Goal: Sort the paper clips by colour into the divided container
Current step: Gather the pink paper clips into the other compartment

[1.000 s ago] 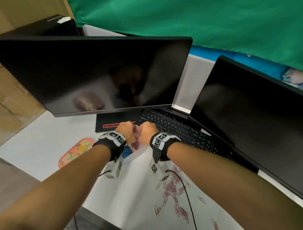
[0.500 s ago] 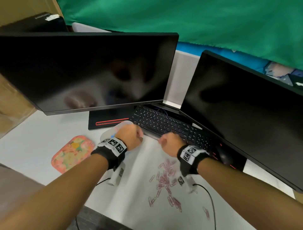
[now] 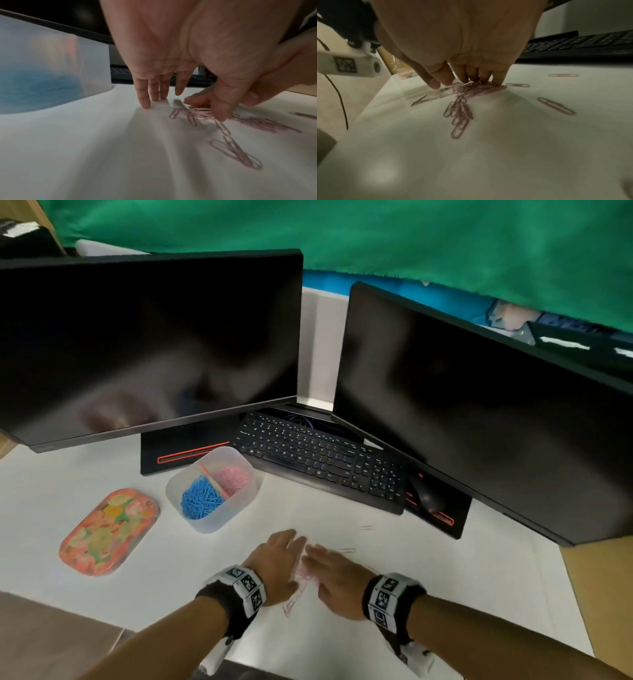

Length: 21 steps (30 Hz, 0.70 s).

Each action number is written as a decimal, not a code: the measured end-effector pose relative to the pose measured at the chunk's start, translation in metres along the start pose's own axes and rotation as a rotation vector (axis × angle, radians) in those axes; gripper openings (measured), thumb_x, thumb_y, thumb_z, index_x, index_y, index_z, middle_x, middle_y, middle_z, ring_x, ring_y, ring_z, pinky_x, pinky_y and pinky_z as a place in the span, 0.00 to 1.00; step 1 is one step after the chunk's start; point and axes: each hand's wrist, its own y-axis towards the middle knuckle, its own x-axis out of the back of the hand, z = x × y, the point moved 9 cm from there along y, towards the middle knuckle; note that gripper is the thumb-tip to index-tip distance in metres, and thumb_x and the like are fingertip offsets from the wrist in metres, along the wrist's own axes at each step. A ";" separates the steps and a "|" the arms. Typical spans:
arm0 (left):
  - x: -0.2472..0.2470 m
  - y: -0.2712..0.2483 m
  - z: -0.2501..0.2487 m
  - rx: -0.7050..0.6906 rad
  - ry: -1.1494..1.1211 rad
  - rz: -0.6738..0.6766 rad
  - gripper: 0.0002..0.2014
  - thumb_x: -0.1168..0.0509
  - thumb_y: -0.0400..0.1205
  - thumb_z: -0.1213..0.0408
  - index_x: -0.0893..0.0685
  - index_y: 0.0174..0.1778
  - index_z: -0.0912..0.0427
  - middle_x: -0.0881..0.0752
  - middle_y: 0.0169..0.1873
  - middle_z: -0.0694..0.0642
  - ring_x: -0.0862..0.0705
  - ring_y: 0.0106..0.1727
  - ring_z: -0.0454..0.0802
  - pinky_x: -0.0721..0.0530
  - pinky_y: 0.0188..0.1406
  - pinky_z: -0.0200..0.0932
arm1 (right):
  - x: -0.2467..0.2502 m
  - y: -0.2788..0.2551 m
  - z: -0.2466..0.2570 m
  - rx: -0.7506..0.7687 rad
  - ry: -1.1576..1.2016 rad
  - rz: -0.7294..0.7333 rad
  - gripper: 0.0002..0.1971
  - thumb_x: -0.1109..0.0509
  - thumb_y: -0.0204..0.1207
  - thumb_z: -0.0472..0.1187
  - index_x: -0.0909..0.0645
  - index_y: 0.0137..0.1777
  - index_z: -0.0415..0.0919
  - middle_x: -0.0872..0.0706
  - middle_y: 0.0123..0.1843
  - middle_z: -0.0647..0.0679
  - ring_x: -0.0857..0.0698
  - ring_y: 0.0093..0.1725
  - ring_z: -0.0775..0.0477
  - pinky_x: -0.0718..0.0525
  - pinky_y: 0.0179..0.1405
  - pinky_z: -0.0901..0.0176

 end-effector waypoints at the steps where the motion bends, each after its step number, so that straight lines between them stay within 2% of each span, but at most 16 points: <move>1: -0.005 -0.003 -0.002 -0.029 0.013 0.002 0.43 0.34 0.78 0.52 0.51 0.84 0.54 0.49 0.84 0.57 0.47 0.84 0.55 0.38 0.81 0.51 | 0.002 -0.006 -0.005 -0.010 0.022 -0.031 0.30 0.46 0.83 0.39 0.50 0.84 0.41 0.54 0.87 0.46 0.55 0.86 0.46 0.59 0.80 0.59; 3: -0.013 -0.010 -0.004 -0.061 0.025 0.013 0.46 0.34 0.77 0.49 0.55 0.85 0.52 0.54 0.85 0.56 0.51 0.85 0.53 0.42 0.82 0.49 | 0.011 -0.014 -0.030 -0.136 0.060 -0.116 0.32 0.47 0.84 0.41 0.55 0.85 0.44 0.59 0.87 0.48 0.60 0.85 0.49 0.61 0.81 0.59; 5: -0.016 -0.017 -0.001 -0.052 0.028 0.021 0.50 0.32 0.75 0.46 0.58 0.85 0.51 0.57 0.85 0.55 0.53 0.85 0.54 0.43 0.82 0.51 | 0.018 -0.020 -0.065 -0.326 0.065 -0.147 0.34 0.47 0.84 0.44 0.60 0.85 0.43 0.63 0.86 0.45 0.63 0.85 0.46 0.59 0.84 0.52; 6: -0.014 -0.019 0.002 -0.031 0.032 0.006 0.51 0.31 0.74 0.44 0.56 0.85 0.51 0.54 0.84 0.56 0.50 0.84 0.56 0.41 0.81 0.52 | 0.019 -0.022 -0.080 -0.404 0.073 -0.135 0.34 0.47 0.84 0.44 0.61 0.85 0.42 0.64 0.86 0.44 0.62 0.85 0.44 0.58 0.84 0.49; 8: -0.005 -0.021 0.012 0.034 0.028 -0.055 0.50 0.27 0.69 0.42 0.48 0.82 0.49 0.41 0.77 0.56 0.37 0.76 0.56 0.30 0.74 0.50 | 0.015 -0.024 -0.095 -0.478 0.105 -0.090 0.34 0.47 0.84 0.45 0.62 0.84 0.41 0.65 0.86 0.42 0.61 0.85 0.44 0.56 0.84 0.47; 10: -0.001 -0.020 0.024 0.115 -0.021 -0.050 0.49 0.25 0.66 0.41 0.43 0.78 0.50 0.35 0.69 0.53 0.30 0.67 0.54 0.23 0.65 0.48 | 0.009 -0.022 -0.092 -0.454 0.115 -0.051 0.34 0.48 0.84 0.44 0.63 0.84 0.40 0.65 0.86 0.42 0.62 0.85 0.44 0.58 0.84 0.48; 12: -0.003 -0.017 0.031 0.161 -0.112 0.000 0.49 0.23 0.65 0.43 0.42 0.77 0.51 0.33 0.67 0.53 0.25 0.65 0.54 0.20 0.63 0.48 | 0.003 -0.019 -0.076 -0.382 0.101 -0.024 0.34 0.49 0.84 0.44 0.64 0.84 0.40 0.67 0.85 0.42 0.63 0.85 0.44 0.59 0.84 0.49; 16: -0.006 -0.003 0.017 0.126 -0.198 0.024 0.42 0.22 0.68 0.50 0.38 0.74 0.51 0.30 0.64 0.52 0.19 0.58 0.54 0.18 0.57 0.46 | -0.013 -0.020 -0.033 -0.205 0.067 0.030 0.34 0.50 0.85 0.44 0.64 0.84 0.41 0.67 0.85 0.44 0.66 0.84 0.45 0.62 0.83 0.52; 19: -0.010 0.006 -0.003 0.068 -0.181 0.038 0.31 0.27 0.71 0.57 0.32 0.68 0.50 0.27 0.61 0.51 0.18 0.55 0.53 0.16 0.53 0.46 | -0.019 -0.027 -0.015 -0.099 0.128 0.041 0.32 0.48 0.85 0.42 0.58 0.85 0.42 0.61 0.87 0.47 0.60 0.85 0.48 0.60 0.82 0.58; 21: -0.014 0.009 -0.015 0.012 -0.156 0.074 0.24 0.32 0.73 0.62 0.28 0.65 0.48 0.27 0.59 0.50 0.17 0.58 0.54 0.17 0.55 0.45 | -0.015 -0.037 -0.019 -0.102 0.264 0.024 0.31 0.46 0.84 0.41 0.52 0.85 0.45 0.53 0.87 0.51 0.51 0.85 0.51 0.51 0.83 0.60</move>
